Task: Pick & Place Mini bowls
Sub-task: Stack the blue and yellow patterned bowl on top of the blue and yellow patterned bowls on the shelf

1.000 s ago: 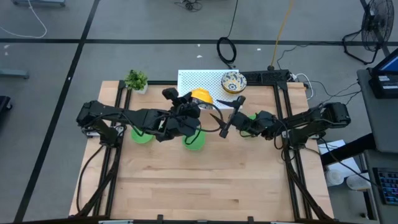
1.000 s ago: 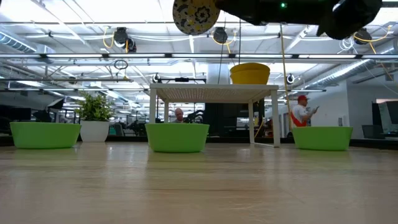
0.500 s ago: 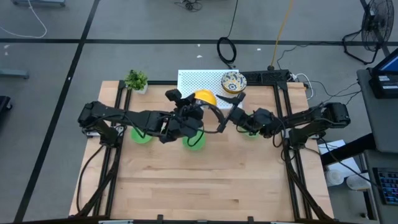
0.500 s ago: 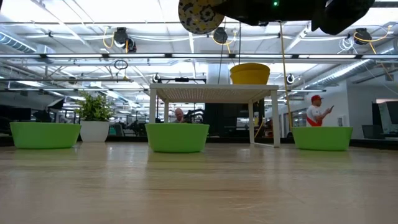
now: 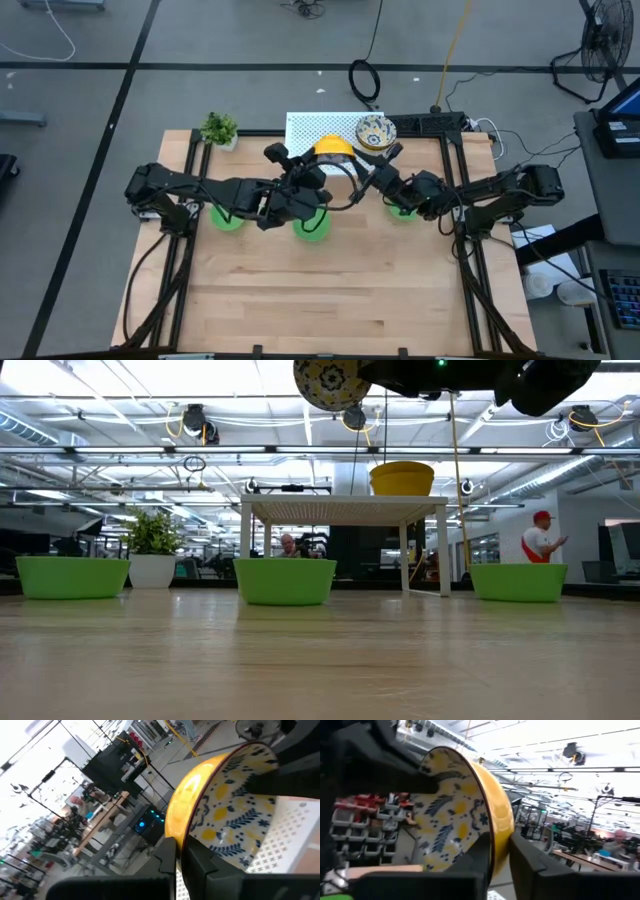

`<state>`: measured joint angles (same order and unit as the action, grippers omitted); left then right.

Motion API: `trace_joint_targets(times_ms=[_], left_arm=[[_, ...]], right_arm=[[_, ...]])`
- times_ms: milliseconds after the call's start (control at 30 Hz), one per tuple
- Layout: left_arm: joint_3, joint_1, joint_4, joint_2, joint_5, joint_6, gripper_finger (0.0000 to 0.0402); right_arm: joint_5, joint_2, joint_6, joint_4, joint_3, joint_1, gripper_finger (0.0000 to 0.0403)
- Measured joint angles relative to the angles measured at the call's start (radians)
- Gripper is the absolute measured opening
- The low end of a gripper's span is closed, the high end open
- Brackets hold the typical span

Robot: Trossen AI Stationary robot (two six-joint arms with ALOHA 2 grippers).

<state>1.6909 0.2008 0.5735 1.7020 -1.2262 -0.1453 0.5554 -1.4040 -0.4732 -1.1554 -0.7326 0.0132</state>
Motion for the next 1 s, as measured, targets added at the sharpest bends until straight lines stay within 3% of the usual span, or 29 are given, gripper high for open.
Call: trace_joint_targets(times_ms=[133, 267, 467, 633, 767, 1000], left_arm=[[0.001, 0.005, 0.003, 0.006, 0.015, 0.030, 0.0018], [0.002, 0.020, 0.022, 0.017, 0.090, 0.084, 0.0055], [0.002, 0.042, 0.000, 0.016, 0.213, 0.114, 0.0109], [0.002, 0.064, 0.000, 0.018, 0.223, 0.106, 0.0126], [0.001, 0.081, 0.002, 0.018, 0.214, 0.064, 0.0128], [0.001, 0.113, 0.029, 0.018, 0.208, 0.045, 0.0128]], right_arm=[[0.010, 0.001, -0.035, -0.001, 0.000, 0.001, 0.0022], [0.022, 0.002, -0.076, 0.025, 0.001, 0.003, 0.0000], [0.028, 0.001, -0.100, 0.106, 0.003, -0.009, 0.0001], [0.050, 0.005, -0.055, 0.234, -0.030, -0.017, 0.0001], [0.128, 0.005, -0.044, 0.494, -0.147, -0.032, 0.0001], [0.164, 0.005, 0.108, 1.276, -0.576, -0.009, 0.0001]])
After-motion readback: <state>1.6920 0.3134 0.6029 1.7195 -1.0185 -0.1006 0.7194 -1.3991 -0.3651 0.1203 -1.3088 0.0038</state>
